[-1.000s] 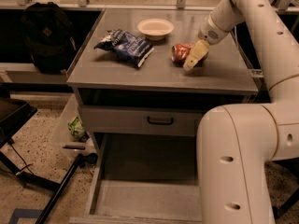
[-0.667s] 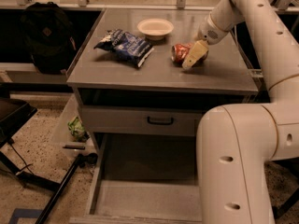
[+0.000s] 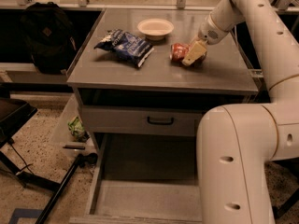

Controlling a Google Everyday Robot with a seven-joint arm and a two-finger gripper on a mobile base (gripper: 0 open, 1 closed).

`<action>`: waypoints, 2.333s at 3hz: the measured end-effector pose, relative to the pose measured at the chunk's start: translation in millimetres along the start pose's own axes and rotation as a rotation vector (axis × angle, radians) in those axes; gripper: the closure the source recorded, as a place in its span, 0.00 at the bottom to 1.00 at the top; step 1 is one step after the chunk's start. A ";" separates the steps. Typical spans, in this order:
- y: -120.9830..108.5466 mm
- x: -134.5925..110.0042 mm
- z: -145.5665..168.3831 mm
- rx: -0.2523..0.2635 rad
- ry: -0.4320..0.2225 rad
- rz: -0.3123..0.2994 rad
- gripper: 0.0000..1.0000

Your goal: Place coke can into middle drawer

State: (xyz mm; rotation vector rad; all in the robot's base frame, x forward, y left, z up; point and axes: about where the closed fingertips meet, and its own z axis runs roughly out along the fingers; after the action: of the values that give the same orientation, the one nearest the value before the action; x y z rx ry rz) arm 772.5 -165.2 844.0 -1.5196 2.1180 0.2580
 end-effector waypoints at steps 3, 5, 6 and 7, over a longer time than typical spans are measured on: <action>19.8 -25.8 -67.7 0.094 0.000 -0.081 1.00; 73.1 -48.8 -189.6 0.355 -0.092 -0.096 1.00; 142.0 -64.4 -257.1 0.471 -0.162 -0.105 1.00; 212.7 -49.1 -267.5 0.471 -0.130 -0.099 1.00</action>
Offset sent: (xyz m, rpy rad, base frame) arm -0.0941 0.0185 0.0467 -0.0516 -0.0313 0.0281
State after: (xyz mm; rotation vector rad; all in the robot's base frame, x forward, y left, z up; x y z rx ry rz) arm 508.2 -166.6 1066.2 -1.2824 1.8296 -0.1659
